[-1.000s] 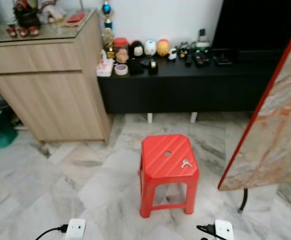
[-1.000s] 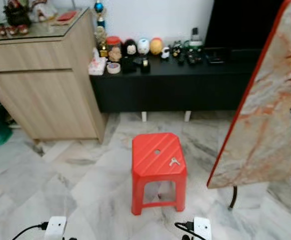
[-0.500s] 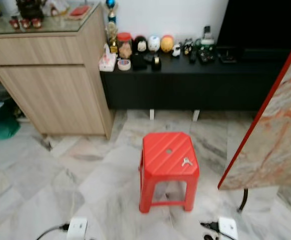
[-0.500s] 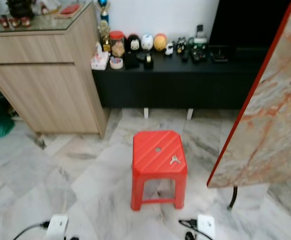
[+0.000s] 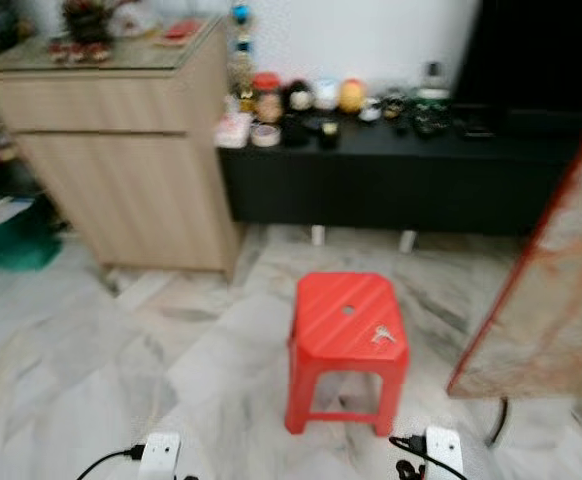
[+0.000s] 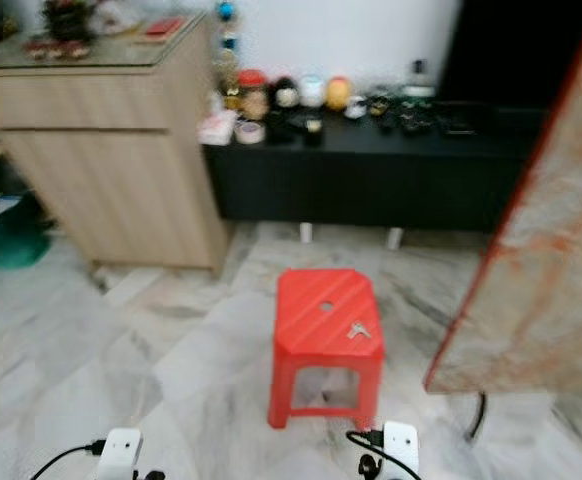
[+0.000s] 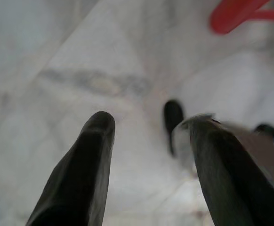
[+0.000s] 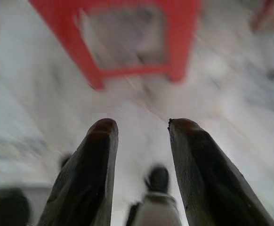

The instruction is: Hang keys on a hook

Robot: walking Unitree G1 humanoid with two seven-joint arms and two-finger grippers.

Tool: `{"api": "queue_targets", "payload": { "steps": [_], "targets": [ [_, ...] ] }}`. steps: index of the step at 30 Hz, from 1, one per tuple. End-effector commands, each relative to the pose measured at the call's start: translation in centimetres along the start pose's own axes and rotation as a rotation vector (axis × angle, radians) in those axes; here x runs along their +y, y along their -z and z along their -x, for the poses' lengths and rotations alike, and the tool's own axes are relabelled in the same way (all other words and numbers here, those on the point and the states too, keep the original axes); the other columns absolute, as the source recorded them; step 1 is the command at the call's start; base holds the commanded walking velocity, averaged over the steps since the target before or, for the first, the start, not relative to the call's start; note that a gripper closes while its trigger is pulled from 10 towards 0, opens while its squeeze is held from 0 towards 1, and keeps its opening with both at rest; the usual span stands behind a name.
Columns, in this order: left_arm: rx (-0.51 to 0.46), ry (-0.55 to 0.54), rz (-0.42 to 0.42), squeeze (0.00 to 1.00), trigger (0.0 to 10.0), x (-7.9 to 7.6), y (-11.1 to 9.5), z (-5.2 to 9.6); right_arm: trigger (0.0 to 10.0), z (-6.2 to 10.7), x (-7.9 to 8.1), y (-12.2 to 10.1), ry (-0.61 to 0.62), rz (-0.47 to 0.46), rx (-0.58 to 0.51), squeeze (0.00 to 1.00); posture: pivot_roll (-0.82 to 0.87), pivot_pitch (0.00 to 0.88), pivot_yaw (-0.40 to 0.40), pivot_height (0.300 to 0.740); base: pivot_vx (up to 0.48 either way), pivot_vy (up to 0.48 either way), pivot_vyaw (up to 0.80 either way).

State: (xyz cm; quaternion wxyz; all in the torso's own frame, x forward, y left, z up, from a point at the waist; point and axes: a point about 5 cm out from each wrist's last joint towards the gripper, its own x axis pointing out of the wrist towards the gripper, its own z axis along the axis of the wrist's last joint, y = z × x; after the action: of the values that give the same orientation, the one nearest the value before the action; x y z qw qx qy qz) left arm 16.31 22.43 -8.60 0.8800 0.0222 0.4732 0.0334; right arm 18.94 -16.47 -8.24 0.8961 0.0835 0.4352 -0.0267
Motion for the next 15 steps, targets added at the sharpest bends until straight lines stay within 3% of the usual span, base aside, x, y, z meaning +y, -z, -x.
{"api": "queue_targets", "payload": {
  "steps": [1,15],
  "targets": [
    [-0.023,0.016,-0.007,0.00,10.0,-0.68,-0.92,-0.24,10.0,0.27,-1.12,0.58,0.031,-0.024,0.009,0.00,0.00,0.022,0.027,0.740,0.296,0.000,0.00],
    [-0.026,0.016,-0.005,0.00,10.0,-0.73,-0.90,-0.23,10.0,0.34,-1.26,0.81,0.035,-0.027,0.014,0.00,0.00,0.017,0.025,0.740,0.299,0.000,0.00]
  ]
}}
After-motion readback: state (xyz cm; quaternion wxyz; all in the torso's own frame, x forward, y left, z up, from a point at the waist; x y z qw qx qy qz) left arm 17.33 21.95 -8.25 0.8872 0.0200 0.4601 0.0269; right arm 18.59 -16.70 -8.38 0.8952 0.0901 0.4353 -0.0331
